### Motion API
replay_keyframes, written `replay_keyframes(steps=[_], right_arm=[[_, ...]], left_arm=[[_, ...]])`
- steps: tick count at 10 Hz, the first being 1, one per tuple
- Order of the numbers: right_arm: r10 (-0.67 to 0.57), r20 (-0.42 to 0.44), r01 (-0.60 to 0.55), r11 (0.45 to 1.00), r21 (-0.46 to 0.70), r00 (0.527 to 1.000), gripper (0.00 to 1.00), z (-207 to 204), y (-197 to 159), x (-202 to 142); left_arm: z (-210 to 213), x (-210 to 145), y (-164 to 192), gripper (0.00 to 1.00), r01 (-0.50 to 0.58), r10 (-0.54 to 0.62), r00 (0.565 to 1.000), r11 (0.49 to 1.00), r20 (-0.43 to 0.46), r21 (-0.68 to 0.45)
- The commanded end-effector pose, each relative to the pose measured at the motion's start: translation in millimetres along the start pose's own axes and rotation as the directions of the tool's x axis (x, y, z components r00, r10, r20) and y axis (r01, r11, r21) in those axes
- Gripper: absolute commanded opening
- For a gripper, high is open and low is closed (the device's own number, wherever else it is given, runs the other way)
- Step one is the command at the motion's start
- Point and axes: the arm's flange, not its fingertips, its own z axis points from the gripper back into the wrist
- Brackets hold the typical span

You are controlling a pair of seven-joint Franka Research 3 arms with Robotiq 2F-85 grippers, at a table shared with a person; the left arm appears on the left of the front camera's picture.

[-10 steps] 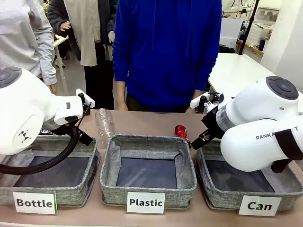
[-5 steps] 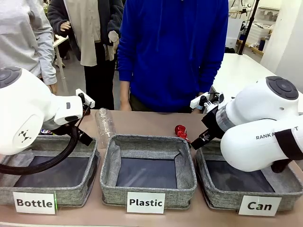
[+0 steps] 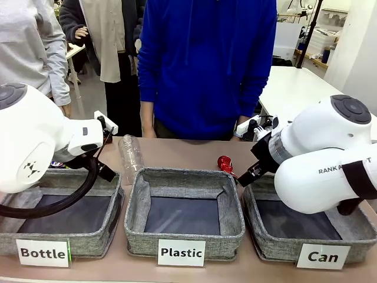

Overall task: Sort the can waste into the basket.
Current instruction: Pick up the can waste from the table and place it in the right Fabric basket.

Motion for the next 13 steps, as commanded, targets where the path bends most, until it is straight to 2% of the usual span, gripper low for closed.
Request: replay_keyframes(steps=[1,2,3,4,5,6,7,8,10,11,13], right_arm=[[0.0,-0.017,0.001,0.998,0.061,1.0,1.0,32,-7,7],[-0.006,-0.024,0.008,0.996,0.084,1.0,1.0,61,-12,10],[-0.024,-0.078,0.036,0.988,0.153,0.997,1.0,96,-20,10],[-0.047,-0.113,0.078,0.954,0.29,0.992,1.0,127,-29,5],[-0.075,-0.131,0.125,0.894,0.431,0.989,1.0,156,-44,-7],[-0.197,-0.15,0.247,0.809,0.533,0.969,1.0,186,-61,-24],[-0.317,-0.162,0.35,0.732,0.584,0.934,1.0,213,-78,-47],[-0.38,-0.049,0.318,0.688,0.652,0.924,1.0,236,-99,-84],[-0.519,0.003,0.354,0.587,0.728,0.855,1.0,250,-137,-149],[-0.591,0.034,0.361,0.535,0.764,0.806,1.0,252,-163,-182],[-0.748,0.043,0.409,0.409,0.816,0.662,1.0,244,-207,-244]], left_arm=[[26,11,3,1.0,-0.089,0.09,0.996,0.982,-0.003,-0.166],[61,15,7,1.0,-0.098,0.104,0.995,0.956,0.006,-0.275],[108,17,10,1.0,-0.068,0.104,0.991,0.93,0.08,-0.362],[143,8,17,1.0,-0.052,0.106,0.988,0.913,0.113,-0.406],[170,-9,28,1.0,-0.02,0.09,0.987,0.888,0.132,-0.459],[190,-36,43,1.0,0.008,0.086,0.983,0.861,0.16,-0.508],[212,-66,68,1.0,0.011,0.116,0.976,0.821,0.185,-0.571],[215,-101,101,1.0,-0.074,0.254,0.943,0.789,0.215,-0.61],[205,-159,137,1.0,-0.186,0.446,0.859,0.731,0.253,-0.656],[200,-189,149,1.0,-0.174,0.491,0.822,0.699,0.288,-0.694],[187,-253,169,1.0,-0.272,0.625,0.723,0.65,0.295,-0.71]])
